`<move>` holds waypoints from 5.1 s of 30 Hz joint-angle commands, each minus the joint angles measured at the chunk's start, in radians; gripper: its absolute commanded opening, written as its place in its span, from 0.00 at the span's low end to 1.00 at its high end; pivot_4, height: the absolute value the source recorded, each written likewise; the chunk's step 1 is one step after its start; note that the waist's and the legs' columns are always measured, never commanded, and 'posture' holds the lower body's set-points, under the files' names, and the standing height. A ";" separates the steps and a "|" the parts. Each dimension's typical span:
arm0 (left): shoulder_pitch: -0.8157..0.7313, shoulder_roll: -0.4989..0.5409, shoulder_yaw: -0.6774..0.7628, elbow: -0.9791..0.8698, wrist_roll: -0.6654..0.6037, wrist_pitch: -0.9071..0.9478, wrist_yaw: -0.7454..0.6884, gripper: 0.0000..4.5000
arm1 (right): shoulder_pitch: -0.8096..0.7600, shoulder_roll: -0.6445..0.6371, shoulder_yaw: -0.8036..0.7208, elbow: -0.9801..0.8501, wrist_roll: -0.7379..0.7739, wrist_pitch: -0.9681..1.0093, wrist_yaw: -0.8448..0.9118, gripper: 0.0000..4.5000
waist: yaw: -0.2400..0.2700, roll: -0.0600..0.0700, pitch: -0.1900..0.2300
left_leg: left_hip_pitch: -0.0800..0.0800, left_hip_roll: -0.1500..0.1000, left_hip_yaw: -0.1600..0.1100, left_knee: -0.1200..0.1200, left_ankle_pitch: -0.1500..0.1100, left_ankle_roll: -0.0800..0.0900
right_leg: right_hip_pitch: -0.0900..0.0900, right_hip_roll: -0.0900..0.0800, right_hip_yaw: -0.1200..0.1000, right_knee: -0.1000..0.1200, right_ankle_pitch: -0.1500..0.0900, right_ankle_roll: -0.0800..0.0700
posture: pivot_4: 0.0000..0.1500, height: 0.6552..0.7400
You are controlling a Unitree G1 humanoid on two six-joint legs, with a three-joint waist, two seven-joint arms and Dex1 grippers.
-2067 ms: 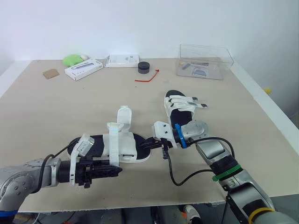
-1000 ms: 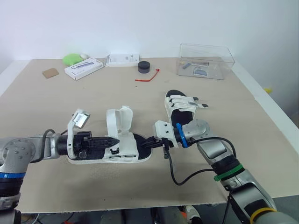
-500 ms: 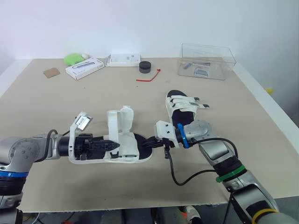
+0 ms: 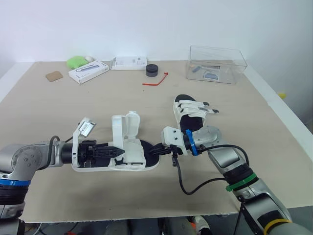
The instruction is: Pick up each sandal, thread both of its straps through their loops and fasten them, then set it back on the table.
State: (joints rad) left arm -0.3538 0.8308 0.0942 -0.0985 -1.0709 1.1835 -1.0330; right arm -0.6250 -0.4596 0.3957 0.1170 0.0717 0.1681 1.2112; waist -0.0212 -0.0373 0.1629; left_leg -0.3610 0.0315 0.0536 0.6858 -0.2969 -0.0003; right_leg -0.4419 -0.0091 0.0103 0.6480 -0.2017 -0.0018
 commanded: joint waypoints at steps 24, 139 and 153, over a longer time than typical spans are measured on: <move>-0.015 -0.029 0.030 -0.033 -0.021 0.021 -0.006 0.01 | 0.001 -0.012 -0.002 0.005 -0.015 0.008 -0.006 0.00 | 0.000 0.000 0.000 | 0.000 0.000 0.000 0.000 0.000 0.000 | 0.000 0.000 0.000 0.000 0.000 0.000 | 1.00 1.00; 0.561 -0.048 0.148 -0.486 0.141 -0.292 0.174 0.79 | -0.015 -0.005 0.016 0.051 -0.030 -0.036 0.038 0.00 | 0.000 -0.007 0.000 | 0.004 -0.003 -0.001 -0.009 0.001 -0.002 | 0.002 -0.008 -0.003 -0.001 -0.002 -0.003 | 1.00 1.00; 0.621 0.165 0.363 -0.465 -0.253 -0.044 0.056 0.79 | -0.017 0.004 0.017 0.060 -0.034 -0.039 0.035 0.00 | -0.001 -0.007 0.001 | 0.004 -0.002 -0.002 -0.012 0.001 -0.001 | 0.000 -0.007 -0.004 -0.001 -0.004 -0.005 | 1.00 1.00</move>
State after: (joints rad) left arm 0.2552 0.9800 0.4318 -0.5330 -1.2683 1.1119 -0.9535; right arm -0.6442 -0.4532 0.3942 0.1590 0.0563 0.1219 1.2432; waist -0.0222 -0.0447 0.1637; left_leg -0.3574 0.0297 0.0517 0.6737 -0.2956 -0.0018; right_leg -0.4417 -0.0161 0.0062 0.6474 -0.2055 -0.0070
